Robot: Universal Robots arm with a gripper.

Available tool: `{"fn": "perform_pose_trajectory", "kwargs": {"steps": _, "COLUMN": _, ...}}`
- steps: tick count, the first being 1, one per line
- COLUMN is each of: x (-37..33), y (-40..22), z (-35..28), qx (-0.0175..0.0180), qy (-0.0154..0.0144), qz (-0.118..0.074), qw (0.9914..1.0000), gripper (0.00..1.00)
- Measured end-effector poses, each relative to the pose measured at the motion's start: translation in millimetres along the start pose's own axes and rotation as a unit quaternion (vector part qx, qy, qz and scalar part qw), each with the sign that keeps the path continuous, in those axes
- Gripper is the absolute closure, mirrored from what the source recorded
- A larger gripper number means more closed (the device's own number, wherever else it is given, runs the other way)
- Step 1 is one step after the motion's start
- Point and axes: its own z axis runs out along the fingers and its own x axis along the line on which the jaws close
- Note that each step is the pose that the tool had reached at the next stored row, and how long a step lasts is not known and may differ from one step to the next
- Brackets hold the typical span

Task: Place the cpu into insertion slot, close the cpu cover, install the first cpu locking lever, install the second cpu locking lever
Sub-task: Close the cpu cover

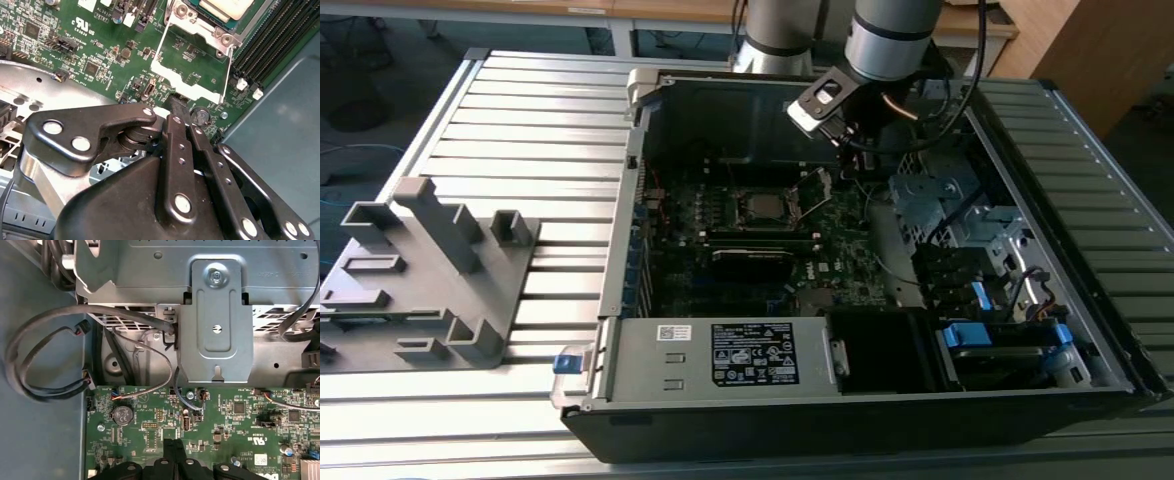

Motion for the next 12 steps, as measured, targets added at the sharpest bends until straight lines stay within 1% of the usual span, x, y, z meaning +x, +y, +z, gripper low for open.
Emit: {"fn": "perform_pose_trajectory", "kwargs": {"steps": 12, "x": -0.1, "y": 0.0, "z": 1.1, "qx": 0.0, "qy": 0.0, "qz": 0.0, "qw": 1.0, "gripper": 0.89}}
